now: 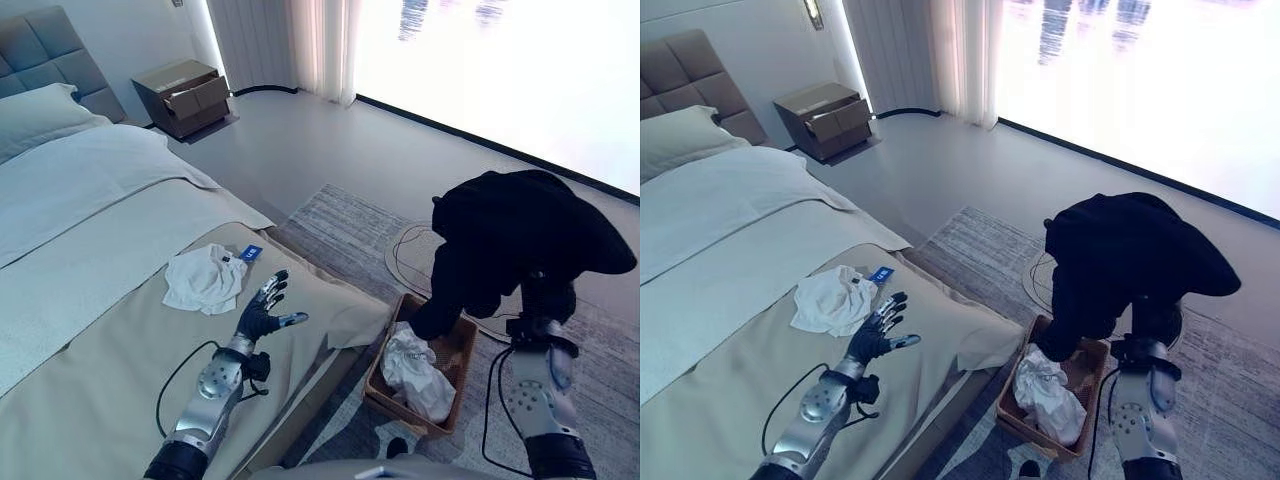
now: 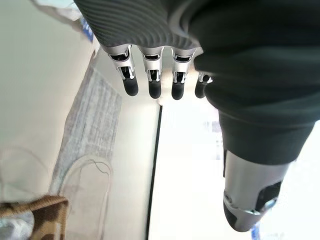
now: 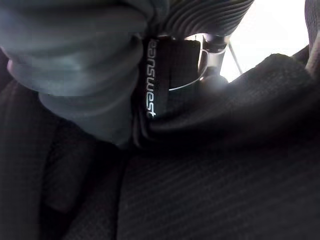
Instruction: Pick up clothes into the bucket
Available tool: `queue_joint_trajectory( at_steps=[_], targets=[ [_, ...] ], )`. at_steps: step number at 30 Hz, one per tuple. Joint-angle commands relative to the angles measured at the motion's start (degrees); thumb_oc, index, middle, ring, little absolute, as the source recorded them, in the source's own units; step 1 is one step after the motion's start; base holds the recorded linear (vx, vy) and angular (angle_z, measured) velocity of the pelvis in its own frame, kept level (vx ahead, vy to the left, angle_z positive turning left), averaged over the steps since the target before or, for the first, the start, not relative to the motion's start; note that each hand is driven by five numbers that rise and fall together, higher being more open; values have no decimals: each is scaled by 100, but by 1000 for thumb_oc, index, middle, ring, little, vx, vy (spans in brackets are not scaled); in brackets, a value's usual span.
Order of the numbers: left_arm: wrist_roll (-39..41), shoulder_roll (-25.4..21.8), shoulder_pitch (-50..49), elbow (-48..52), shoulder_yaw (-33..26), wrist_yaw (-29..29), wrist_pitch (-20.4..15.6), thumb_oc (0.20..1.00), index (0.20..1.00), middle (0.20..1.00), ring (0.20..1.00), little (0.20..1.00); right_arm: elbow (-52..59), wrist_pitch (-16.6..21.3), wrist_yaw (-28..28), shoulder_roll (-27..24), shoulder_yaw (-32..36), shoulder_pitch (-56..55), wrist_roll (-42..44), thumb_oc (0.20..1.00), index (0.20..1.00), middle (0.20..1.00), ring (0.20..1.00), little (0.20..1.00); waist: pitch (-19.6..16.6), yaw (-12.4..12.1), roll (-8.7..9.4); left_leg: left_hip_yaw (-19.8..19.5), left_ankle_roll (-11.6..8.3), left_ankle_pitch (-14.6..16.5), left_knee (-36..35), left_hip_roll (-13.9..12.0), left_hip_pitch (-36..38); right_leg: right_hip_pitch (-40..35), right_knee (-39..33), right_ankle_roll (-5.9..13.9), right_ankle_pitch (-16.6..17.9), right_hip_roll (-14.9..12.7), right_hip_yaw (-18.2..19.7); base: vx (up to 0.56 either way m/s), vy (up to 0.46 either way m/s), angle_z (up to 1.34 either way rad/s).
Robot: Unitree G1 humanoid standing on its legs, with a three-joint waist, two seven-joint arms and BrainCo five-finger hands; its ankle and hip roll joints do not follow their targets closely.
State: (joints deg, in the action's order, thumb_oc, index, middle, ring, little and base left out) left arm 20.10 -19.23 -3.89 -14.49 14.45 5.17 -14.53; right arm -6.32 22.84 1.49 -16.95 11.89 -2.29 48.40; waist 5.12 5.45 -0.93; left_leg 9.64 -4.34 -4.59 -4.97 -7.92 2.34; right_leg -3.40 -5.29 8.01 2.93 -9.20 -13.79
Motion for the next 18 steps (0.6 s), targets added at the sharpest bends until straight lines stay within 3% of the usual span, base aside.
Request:
queue_joint_trajectory(
  at_steps=[1, 9, 13, 18],
  targets=[
    [916, -254, -26, 440, -276, 569, -345, 1000, 1000, 1000, 1000, 1000, 526, 615, 19, -258, 556, 684, -65, 200, 200, 200, 200, 200, -80, -5, 208, -339, -124, 75, 235, -299, -343, 249, 493, 328, 97, -434, -17, -11, -7, -6],
    [1613, -276, -270, 802, -585, 838, -349, 1000, 1000, 1000, 1000, 1000, 114, 343, 35, -338, 356, 505, -397, 200, 200, 200, 200, 200, 121, 13, 91, -306, -99, 138, 418, -231, -474, 438, 589, 328, 122, -499, 105, -44, -3, -10],
    [1573, -251, -237, 1013, -702, 695, -452, 1000, 1000, 1000, 1000, 1000, -337, 185, 133, -392, 134, 535, -758, 200, 200, 200, 200, 200, 375, 3, 37, -288, -67, 235, 718, -191, -697, 684, 750, 316, 120, -558, 224, -91, 9, -15],
    [1387, -352, -50, 1357, -745, 400, -692, 1000, 1000, 1000, 1000, 1000, -1062, 197, 556, -437, -65, 1041, -1049, 200, 200, 200, 200, 200, 951, -31, -78, -303, 12, 371, 1218, -138, -1196, 1333, 1327, 302, 49, -705, 459, -149, 38, -14]
  ],
)
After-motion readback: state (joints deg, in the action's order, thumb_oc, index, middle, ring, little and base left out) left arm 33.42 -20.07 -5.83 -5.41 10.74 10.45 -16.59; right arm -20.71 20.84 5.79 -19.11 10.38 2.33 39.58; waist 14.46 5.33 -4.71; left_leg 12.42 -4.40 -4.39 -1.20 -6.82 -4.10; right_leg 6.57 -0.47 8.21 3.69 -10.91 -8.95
